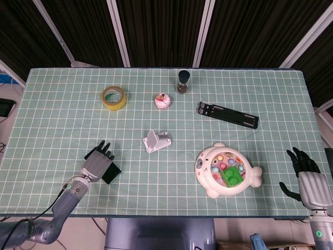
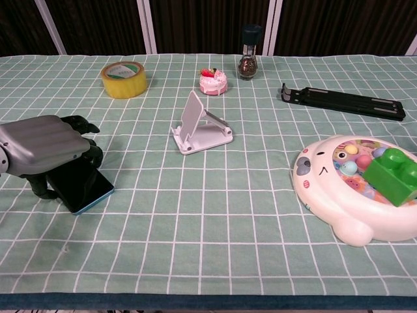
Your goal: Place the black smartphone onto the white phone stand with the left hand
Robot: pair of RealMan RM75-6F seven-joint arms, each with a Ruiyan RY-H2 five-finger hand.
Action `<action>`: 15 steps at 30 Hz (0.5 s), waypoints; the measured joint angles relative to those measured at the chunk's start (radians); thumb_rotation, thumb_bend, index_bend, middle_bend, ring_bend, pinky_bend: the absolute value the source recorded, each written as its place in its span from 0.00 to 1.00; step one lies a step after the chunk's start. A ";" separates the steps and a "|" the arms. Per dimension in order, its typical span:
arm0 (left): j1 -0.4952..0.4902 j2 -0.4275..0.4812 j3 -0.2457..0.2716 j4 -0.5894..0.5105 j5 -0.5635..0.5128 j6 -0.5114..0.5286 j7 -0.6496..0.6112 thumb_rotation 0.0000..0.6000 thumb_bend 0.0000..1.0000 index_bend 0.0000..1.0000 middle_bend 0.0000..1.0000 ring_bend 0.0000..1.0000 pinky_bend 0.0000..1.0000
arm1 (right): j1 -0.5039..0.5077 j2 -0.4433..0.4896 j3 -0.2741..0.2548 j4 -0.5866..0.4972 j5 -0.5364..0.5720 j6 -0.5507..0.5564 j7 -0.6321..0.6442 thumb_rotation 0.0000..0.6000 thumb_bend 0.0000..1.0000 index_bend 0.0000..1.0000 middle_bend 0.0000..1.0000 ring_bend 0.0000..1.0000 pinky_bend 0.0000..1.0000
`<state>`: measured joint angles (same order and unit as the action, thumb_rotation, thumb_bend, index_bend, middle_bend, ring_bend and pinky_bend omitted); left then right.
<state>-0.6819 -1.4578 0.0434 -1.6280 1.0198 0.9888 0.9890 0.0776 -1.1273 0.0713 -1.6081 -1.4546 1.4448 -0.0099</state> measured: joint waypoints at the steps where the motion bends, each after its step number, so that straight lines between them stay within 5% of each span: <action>1: 0.001 0.000 0.000 0.001 0.010 0.004 -0.009 1.00 0.28 0.49 0.54 0.06 0.00 | 0.000 0.000 0.000 0.000 0.000 0.000 0.000 1.00 0.36 0.07 0.00 0.00 0.15; 15: 0.014 0.026 -0.051 -0.050 0.097 0.088 -0.140 1.00 0.30 0.52 0.57 0.08 0.00 | 0.001 0.000 0.000 -0.001 0.001 -0.002 0.003 1.00 0.36 0.07 0.00 0.00 0.15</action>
<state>-0.6675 -1.4320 -0.0077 -1.6777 1.1170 1.0767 0.8489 0.0785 -1.1269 0.0715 -1.6088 -1.4537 1.4425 -0.0073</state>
